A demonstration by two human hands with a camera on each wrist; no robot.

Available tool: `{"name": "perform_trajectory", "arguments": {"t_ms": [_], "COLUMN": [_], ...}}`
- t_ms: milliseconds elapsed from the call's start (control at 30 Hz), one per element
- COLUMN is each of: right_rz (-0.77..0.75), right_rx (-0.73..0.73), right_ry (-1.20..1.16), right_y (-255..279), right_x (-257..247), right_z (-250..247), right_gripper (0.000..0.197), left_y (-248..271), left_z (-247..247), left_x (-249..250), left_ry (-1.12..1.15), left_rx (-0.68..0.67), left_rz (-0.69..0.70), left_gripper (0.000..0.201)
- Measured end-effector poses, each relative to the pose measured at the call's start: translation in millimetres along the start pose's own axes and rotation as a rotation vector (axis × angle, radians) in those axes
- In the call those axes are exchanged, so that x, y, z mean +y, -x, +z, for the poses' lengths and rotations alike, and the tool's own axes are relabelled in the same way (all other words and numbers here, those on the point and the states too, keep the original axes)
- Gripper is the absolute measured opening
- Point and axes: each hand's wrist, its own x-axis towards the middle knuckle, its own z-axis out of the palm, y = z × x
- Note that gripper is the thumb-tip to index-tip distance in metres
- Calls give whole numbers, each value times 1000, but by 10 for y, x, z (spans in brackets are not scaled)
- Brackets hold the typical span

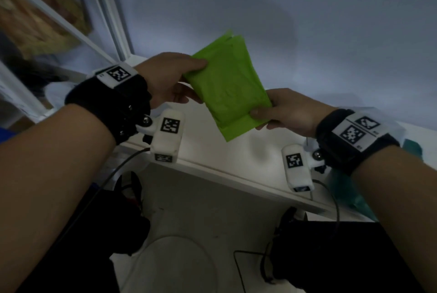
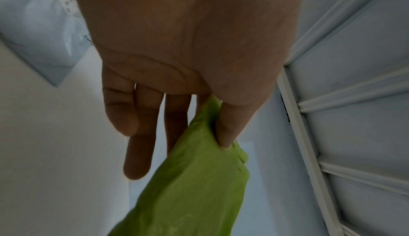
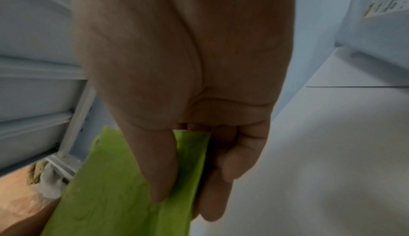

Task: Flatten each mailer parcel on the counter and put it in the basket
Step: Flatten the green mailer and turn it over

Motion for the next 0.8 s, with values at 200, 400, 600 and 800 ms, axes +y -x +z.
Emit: {"name": "perform_trajectory", "arguments": {"t_ms": [200, 400, 600, 800], "right_rz": [73, 95, 320, 427], "right_rx": [136, 329, 412, 334], "right_ry": [-398, -648, -80, 285], "right_y": [-70, -208, -302, -320], "right_x": [96, 151, 635, 833], "right_z": [-46, 129, 468, 549], "right_gripper": [21, 31, 15, 28], "left_y": [-66, -176, -314, -385], "left_z": [23, 194, 260, 360], "left_x": [-103, -341, -899, -1147], "left_ry": [-122, -216, -748, -1031], "left_rx": [13, 88, -19, -14], "left_rz": [-26, -11, -165, -154], "left_gripper": [20, 33, 45, 32]}}
